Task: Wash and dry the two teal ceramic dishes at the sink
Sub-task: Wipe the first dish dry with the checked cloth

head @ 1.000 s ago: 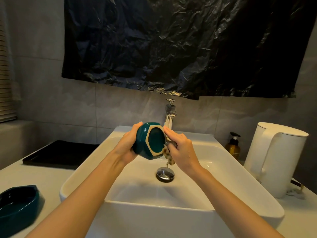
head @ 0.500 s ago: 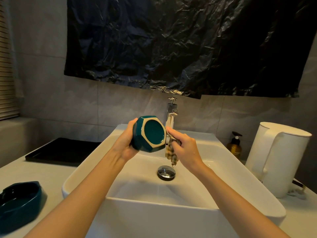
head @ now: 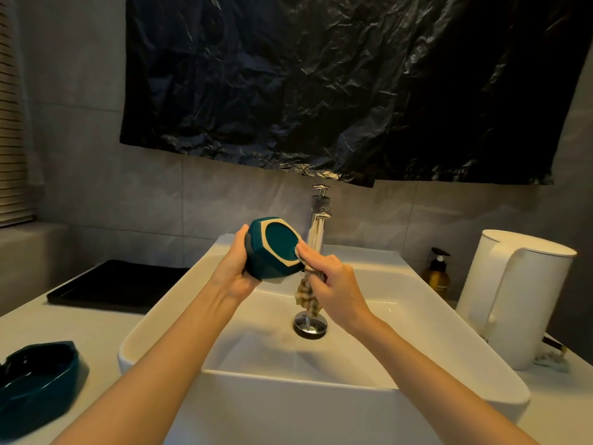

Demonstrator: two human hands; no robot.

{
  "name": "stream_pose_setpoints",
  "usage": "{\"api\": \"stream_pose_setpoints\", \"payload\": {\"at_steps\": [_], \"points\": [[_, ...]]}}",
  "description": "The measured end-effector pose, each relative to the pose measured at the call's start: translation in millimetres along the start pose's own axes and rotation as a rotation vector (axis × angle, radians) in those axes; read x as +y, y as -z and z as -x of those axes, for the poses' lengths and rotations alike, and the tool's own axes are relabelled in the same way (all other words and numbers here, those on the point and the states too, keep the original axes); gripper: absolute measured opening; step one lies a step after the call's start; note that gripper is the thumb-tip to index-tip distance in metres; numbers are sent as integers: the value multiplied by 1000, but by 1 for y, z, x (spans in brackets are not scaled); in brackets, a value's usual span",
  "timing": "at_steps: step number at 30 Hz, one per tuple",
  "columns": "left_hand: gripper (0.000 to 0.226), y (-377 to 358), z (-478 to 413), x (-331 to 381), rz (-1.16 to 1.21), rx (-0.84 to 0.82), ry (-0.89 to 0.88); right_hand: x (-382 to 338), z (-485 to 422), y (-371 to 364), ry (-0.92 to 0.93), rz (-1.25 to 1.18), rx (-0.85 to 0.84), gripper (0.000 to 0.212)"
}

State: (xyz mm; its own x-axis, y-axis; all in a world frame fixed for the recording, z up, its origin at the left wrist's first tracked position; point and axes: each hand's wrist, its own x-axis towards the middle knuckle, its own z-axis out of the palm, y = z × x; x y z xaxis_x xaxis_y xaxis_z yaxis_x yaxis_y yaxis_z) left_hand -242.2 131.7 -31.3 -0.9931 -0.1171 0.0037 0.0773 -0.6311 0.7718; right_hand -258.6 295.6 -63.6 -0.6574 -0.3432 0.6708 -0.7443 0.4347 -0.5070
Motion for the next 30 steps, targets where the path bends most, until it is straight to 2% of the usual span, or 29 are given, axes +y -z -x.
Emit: {"api": "stream_pose_setpoints", "payload": {"at_steps": [4, 8, 12, 19, 21, 26, 28, 30], "points": [[40, 0, 0, 0, 10, 23, -5, -2, -6, -3, -43, 9, 26, 50], [39, -2, 2, 0, 34, 11, 3, -6, -11, -2, -134, -104, 11, 51], [40, -4, 5, 1, 120, -18, -25, -8, -4, 2, -122, -98, -15, 51], [36, -1, 4, 4, 157, 61, -48, -9, -3, -5, -82, -9, -45, 54], [37, 0, 2, 2, 162, 75, -34, -10, -3, -9, -31, 46, -67, 58], [34, 1, 1, 3, 203, 119, -30, -11, 4, -19, 284, 307, -176, 71], [33, 1, 1, 3, 200, 121, -33, -5, 2, -21, 324, 354, -154, 76], [35, 2, -1, 3, 195, 125, -26, -3, 0, -19, 278, 376, -160, 80]]}}
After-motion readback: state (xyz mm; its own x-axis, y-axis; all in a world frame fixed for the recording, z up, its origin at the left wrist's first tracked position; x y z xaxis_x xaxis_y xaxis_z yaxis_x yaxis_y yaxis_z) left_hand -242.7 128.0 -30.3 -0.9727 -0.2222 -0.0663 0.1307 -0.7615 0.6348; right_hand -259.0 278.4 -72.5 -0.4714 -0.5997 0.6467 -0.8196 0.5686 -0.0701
